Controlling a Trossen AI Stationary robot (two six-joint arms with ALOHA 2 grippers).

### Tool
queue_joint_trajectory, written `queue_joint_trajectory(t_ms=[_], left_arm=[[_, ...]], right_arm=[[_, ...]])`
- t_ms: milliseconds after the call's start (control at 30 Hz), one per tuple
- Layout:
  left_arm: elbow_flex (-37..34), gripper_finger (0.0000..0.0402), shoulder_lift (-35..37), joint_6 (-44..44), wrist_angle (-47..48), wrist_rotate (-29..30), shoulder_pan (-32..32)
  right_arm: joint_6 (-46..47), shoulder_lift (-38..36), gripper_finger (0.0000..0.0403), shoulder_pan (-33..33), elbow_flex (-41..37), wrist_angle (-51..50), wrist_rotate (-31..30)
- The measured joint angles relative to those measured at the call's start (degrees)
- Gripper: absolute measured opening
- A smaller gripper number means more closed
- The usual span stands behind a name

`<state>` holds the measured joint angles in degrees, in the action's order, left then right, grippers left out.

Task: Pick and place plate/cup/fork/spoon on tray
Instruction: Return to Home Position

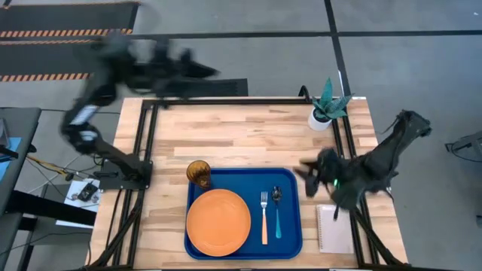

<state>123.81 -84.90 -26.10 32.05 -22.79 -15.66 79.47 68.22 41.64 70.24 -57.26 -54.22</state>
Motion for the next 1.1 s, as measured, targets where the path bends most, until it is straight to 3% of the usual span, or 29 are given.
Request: queue_joint_trajectory(t_ms=[200,267,367,467,567,800,1100], left_arm=[[0.04,0.0224,12.75,11.56,3.46,2.3,0.63],[0.02,0.0224,16.26,12.66,5.54,2.5,0.63],[-0.02,0.0224,20.61,20.34,10.38,-1.92,0.61],[-1.39,0.0224,24.21,20.98,14.88,-3.97,0.65],[-7.24,0.0224,28.04,21.85,16.58,-3.42,0.63],[-33.45,0.0224,41.47,18.77,7.39,-1.35,0.63],[-75.59,0.0224,64.99,3.47,-25.03,-0.84,0.63]], right_arm=[[-35.64,-6.0,0.0221,-8.25,10.88,3.0,-2.12],[-42.55,-7.76,0.0221,-10.0,13.1,3.8,-1.06],[-56.45,-10.8,0.0221,-12.23,13.98,8.6,-1.42],[-61.8,-15.34,0.0221,-15.94,12.33,12.7,1.19],[-63.95,-21.39,0.0221,-20.43,8.1,15.56,7.18],[-68.32,-40.3,0.0221,-27.6,-10.12,31.82,17.11],[-65.83,-59.3,0.0221,-28.58,-39.49,54.44,19.85]])
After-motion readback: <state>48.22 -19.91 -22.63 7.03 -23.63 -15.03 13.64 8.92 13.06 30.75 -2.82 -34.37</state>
